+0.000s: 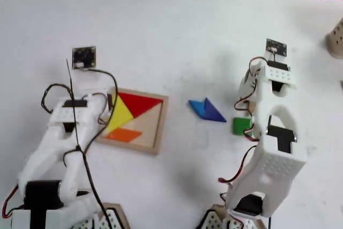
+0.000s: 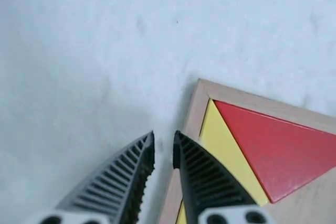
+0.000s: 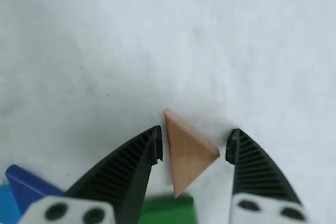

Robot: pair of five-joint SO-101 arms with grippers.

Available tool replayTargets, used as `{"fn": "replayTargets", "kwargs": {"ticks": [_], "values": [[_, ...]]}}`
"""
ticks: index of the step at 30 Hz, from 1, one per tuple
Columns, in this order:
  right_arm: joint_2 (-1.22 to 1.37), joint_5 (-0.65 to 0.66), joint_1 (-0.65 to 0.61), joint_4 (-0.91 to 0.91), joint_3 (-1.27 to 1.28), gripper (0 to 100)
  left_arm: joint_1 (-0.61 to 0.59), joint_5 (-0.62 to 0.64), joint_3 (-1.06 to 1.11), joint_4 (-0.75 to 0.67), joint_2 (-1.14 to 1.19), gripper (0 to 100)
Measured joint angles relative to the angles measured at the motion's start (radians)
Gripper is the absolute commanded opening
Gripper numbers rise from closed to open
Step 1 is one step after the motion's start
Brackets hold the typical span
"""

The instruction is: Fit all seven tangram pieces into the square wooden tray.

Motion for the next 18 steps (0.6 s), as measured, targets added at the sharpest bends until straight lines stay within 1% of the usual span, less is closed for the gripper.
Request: {"fn": "replayTargets", "kwargs": {"ticks": [2, 10, 11, 15, 18], "values": [[0.0, 0.0, 0.003, 0.0, 0.0, 14.9, 0.0, 0.0, 0.0, 0.0, 0.0, 8], [0.0, 0.0, 0.005, 0.0, -0.002, 15.4, 0.0, 0.0, 0.0, 0.0, 0.0, 8], [0.0, 0.0, 0.005, 0.0, -0.002, 16.4, 0.0, 0.0, 0.0, 0.0, 0.0, 8], [0.0, 0.0, 0.0, 0.011, -0.005, 25.5, 0.0, 0.0, 0.0, 0.0, 0.0, 8], [0.002, 0.0, -0.005, 0.041, -0.015, 25.1, 0.0, 0.0, 0.0, 0.0, 0.0, 8]]}}
